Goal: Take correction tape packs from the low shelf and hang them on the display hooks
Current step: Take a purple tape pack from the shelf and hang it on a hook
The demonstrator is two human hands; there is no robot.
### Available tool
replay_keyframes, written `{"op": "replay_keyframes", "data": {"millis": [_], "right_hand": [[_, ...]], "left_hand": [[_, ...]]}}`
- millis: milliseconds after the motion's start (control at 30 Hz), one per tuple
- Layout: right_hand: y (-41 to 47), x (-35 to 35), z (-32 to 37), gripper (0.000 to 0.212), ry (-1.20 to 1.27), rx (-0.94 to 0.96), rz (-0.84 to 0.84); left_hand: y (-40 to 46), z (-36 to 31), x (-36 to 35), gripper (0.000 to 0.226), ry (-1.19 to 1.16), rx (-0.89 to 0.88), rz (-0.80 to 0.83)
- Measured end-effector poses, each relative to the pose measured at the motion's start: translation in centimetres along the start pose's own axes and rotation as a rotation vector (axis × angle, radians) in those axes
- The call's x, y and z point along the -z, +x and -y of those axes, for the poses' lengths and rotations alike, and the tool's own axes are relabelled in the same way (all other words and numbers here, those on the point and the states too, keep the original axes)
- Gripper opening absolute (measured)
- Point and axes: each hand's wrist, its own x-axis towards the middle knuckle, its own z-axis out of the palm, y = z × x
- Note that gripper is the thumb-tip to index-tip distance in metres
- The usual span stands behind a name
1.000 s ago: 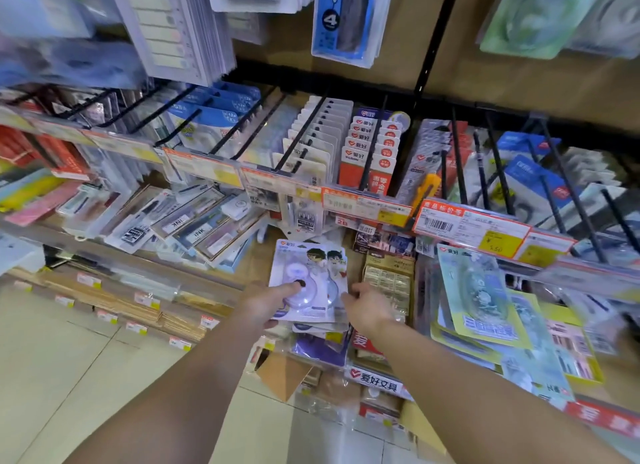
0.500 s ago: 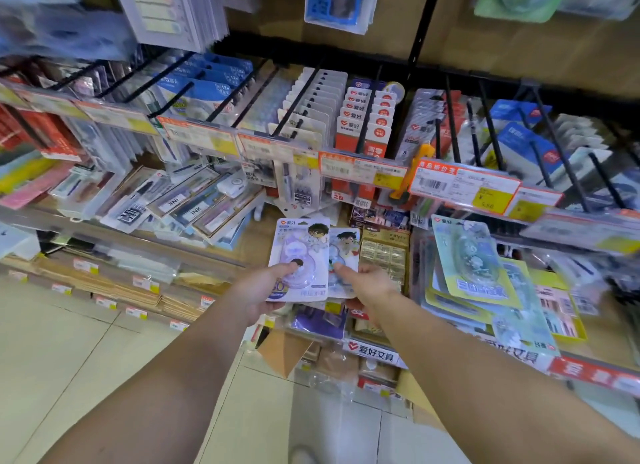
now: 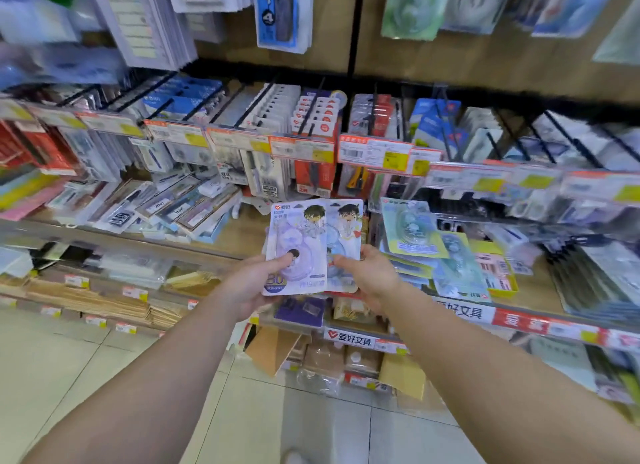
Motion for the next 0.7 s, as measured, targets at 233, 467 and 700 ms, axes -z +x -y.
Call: {"op": "replay_keyframes", "data": {"millis": [233, 467, 700], "right_hand": [[-9.7, 10.3, -2.4, 0.029, -0.013, 0.138, -0.087], [-20.6, 22.3, -4.6, 0.030, 0.136, 0.226, -0.271], [-27.1, 31.5, -3.4, 0.033, 0.261, 0.266, -0.414]], "left_hand": [[-8.4, 2.2, -9.8, 0.015, 0.080, -0.098, 0.107], [-15.6, 3.2, -21.9, 0.035, 0.145, -0.213, 0.171], [-19.6, 1.7, -31.8, 0.020, 0.138, -0.360, 0.268]]}}
